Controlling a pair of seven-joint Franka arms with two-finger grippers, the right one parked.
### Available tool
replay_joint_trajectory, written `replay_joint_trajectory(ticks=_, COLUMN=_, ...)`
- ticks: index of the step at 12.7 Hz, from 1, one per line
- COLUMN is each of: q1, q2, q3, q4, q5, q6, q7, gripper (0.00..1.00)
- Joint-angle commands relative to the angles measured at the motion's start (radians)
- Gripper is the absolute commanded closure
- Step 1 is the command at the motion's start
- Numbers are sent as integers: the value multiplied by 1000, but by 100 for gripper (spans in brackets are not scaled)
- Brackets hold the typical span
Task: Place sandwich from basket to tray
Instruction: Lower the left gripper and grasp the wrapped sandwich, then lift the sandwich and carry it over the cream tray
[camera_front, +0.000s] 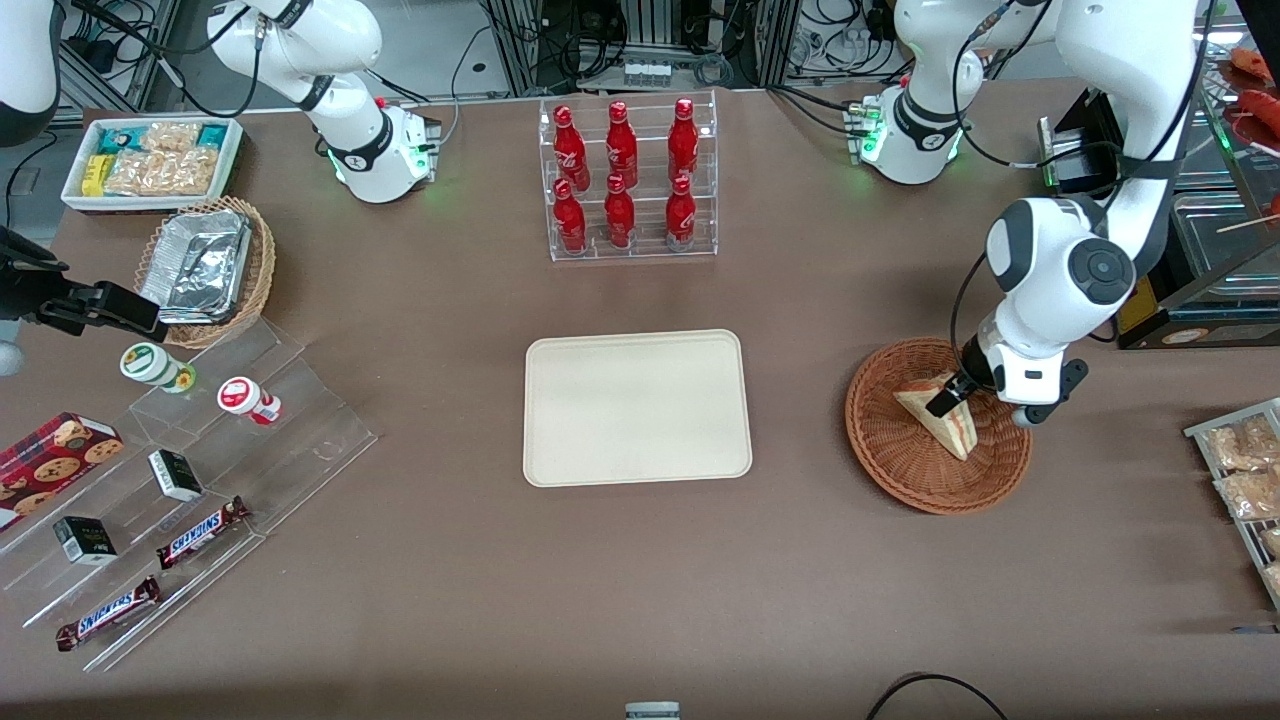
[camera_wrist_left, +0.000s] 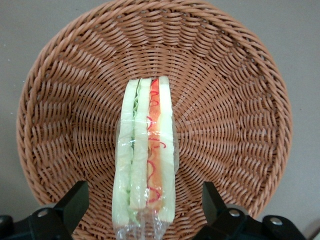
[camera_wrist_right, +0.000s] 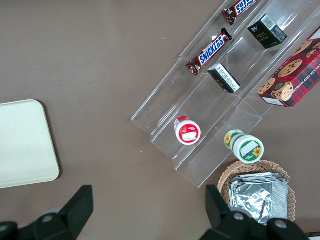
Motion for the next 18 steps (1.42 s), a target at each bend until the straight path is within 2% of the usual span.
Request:
replay_joint_trajectory(ticks=1, q1=-14, q2=23, q3=0, q4=-19, q5=-12, q6=60, q7=-37, gripper=0)
replay_joint_trajectory(ticks=4, q1=-14, q2=56, q3=0, q4=-20, q5=-12, q6=100, q7=-40, gripper=1)
replay_joint_trajectory(ticks=5, q1=-14, q2=58, q3=0, q4=-23, q5=-12, q6=105, q7=-40, gripper=18)
replay_joint_trajectory(ticks=7, q1=-14, q2=55, q3=1, q4=-33, q5=-9, q6=103, q7=-34, gripper=83)
replay_joint_trajectory(ticks=8, q1=-14, q2=49, q3=1, q4=-33, q5=-7, q6=99, q7=-25, gripper=100)
replay_joint_trajectory(ticks=11, q1=-16, q2=17, q3=-2, q4=-10, q5=10, q6=41, q7=-19, gripper=100)
replay_joint_trajectory(ticks=13, q1=-42, q2=10, q3=-5, q4=47, q5=78, q6=-57, q7=-17, gripper=100)
replay_joint_trajectory(ticks=16, q1=-106, q2=50, q3=-8, q4=289, q5=125, q6=-379, q7=-7, gripper=100)
replay_joint_trajectory(ticks=18, q1=-153, q2=92, q3=-8, q4=392, q5=126, q6=-487, q7=33, gripper=100)
